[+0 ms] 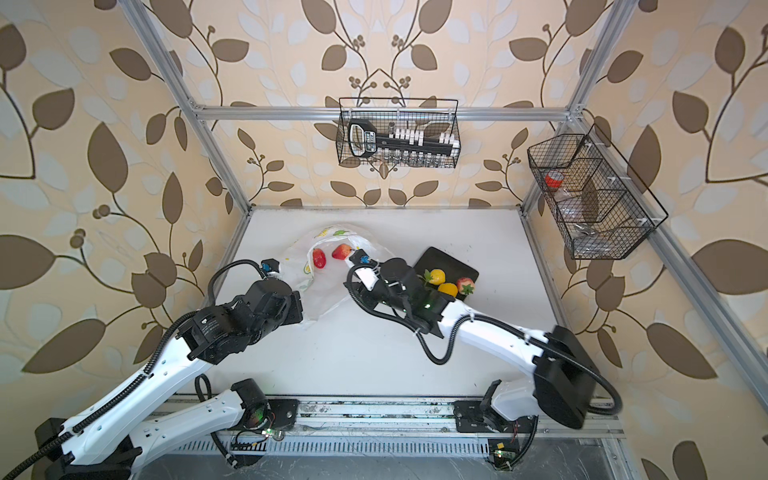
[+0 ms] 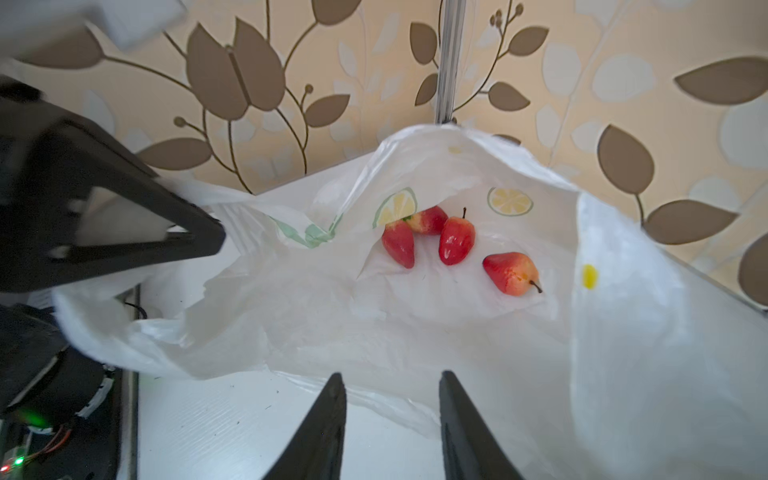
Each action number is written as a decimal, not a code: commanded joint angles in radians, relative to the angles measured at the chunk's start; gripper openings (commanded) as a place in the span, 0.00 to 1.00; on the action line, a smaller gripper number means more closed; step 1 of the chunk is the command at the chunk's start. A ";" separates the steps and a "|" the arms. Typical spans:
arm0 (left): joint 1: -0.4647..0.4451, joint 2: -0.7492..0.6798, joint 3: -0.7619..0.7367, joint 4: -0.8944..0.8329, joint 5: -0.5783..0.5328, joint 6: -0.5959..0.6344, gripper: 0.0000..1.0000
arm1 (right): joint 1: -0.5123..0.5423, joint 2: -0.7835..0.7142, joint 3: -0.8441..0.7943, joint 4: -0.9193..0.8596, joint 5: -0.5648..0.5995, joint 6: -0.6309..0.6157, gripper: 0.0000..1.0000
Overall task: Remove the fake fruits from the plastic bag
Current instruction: 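Lower the right gripper into the bag above the red pears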
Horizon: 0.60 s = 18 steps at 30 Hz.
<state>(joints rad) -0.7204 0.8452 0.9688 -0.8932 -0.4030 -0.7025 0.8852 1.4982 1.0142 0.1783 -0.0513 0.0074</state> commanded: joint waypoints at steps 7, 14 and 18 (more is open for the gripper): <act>-0.003 -0.031 0.057 -0.006 -0.097 -0.095 0.00 | 0.030 0.445 0.319 0.124 0.142 0.258 0.35; -0.002 -0.041 0.057 -0.034 -0.091 -0.093 0.00 | 0.008 0.685 0.535 0.057 0.194 0.500 0.39; -0.003 -0.034 0.071 -0.043 -0.069 -0.067 0.00 | -0.007 0.789 0.648 0.042 0.227 0.559 0.45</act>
<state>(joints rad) -0.7204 0.8169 0.9878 -0.9184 -0.4526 -0.7773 0.8883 2.2364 1.5955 0.2424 0.1234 0.4698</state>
